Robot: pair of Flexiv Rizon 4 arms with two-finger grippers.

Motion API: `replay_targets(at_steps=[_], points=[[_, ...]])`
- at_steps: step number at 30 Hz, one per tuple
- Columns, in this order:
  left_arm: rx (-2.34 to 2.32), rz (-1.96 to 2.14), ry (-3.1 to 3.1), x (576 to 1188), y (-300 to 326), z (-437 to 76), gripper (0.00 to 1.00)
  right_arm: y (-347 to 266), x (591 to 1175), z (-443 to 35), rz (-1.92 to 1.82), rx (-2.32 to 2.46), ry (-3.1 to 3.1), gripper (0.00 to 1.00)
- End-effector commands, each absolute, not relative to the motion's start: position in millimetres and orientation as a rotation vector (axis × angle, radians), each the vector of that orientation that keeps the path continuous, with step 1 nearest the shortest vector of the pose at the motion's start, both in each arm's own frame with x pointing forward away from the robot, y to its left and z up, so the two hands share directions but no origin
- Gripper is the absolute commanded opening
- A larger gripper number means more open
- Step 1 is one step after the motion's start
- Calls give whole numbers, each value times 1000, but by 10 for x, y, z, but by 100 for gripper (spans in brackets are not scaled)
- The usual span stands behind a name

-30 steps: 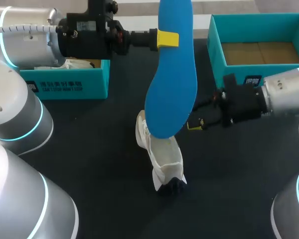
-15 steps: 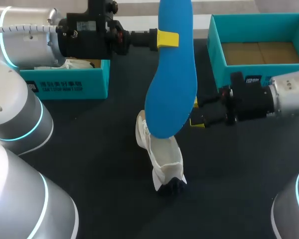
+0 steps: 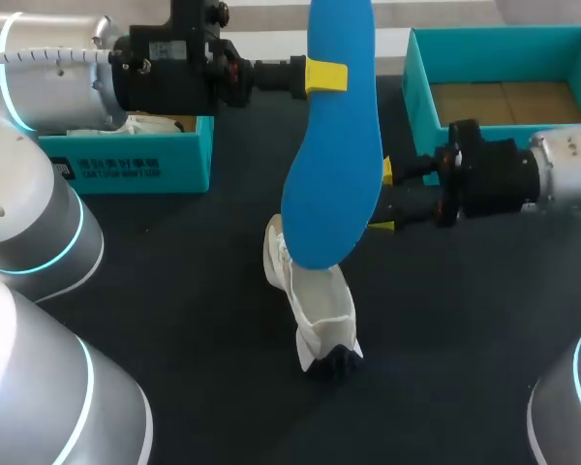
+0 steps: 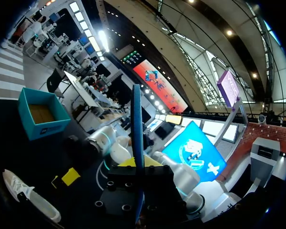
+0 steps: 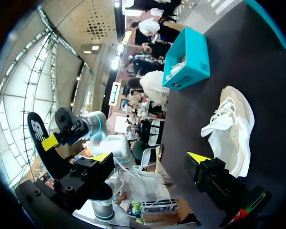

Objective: Take the shoe out of the shoebox, open the shoe tongue, remove and reinsert the insole, then place the shoe into the shoebox

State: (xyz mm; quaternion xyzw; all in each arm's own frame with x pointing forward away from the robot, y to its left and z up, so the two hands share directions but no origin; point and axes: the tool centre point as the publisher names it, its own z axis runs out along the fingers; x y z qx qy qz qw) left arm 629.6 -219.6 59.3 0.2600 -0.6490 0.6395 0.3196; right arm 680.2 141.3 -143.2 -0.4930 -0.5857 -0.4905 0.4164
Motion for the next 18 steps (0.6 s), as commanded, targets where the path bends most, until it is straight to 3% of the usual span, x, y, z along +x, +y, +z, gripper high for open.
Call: replay_targets(at_steps=[1,9,18], points=[[684,1680,-1707,6298,-2206,589,0,1439,6834,-1407,-1219,-1242,-1479,100],[565,1775,-1790,6284,-2104,421,0,1439,6834,-1407,-1219,-1242,-1479,100],[42,2119,-2090,6260,-1976,143,0,1439,6834,-1407,-1219,-1242,-1479,100]])
